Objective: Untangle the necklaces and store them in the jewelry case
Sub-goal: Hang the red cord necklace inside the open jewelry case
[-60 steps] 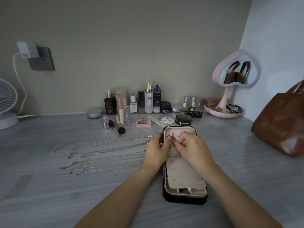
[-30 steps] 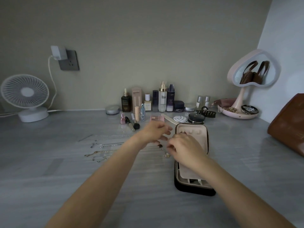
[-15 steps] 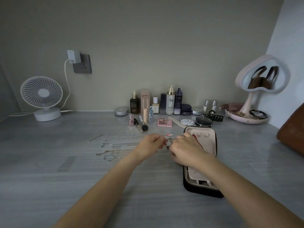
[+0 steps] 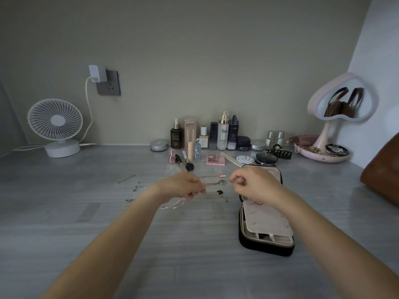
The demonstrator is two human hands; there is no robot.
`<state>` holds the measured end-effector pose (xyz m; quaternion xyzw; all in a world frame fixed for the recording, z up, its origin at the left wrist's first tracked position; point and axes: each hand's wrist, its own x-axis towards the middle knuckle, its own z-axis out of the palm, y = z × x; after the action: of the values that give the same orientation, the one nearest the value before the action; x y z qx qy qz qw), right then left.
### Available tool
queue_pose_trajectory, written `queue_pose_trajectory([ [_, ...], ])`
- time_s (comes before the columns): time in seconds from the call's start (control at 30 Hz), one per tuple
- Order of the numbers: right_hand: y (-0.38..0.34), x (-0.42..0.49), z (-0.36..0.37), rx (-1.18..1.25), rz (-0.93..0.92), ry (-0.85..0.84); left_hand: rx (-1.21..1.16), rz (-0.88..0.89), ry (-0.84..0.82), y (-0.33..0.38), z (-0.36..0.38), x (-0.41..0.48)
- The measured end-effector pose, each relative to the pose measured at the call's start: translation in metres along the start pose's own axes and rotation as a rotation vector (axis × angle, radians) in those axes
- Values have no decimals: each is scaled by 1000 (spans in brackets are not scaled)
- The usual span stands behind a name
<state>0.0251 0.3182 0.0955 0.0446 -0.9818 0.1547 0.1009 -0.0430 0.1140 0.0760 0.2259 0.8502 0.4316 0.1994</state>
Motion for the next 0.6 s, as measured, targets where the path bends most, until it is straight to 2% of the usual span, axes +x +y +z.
queue_pose_trajectory([
  [0.13, -4, -6, 4, -56, -26, -90, 15, 27, 25, 18, -15, -3],
  [0.23, -10, -5, 4, -98, -47, -57, 60, 69, 6, 40, -13, -2],
  [0.3, -15, -1, 4, 57, -27, -17, 130, 89, -27, 53, -6, 0],
  [0.4, -25, 3, 1, 590, 21, -64, 312, 100, -70, 70, 4, 5],
  [0.43, -28, 3, 1, 697, 32, -87, 371, 96, -67, 74, 6, 6],
  [0.53, -35, 2, -3, 827, 82, -119, 400, 66, -1, 84, 7, 7],
  [0.6, -35, 2, -6, 794, 118, -110, 368, 56, 46, 86, 5, 6],
])
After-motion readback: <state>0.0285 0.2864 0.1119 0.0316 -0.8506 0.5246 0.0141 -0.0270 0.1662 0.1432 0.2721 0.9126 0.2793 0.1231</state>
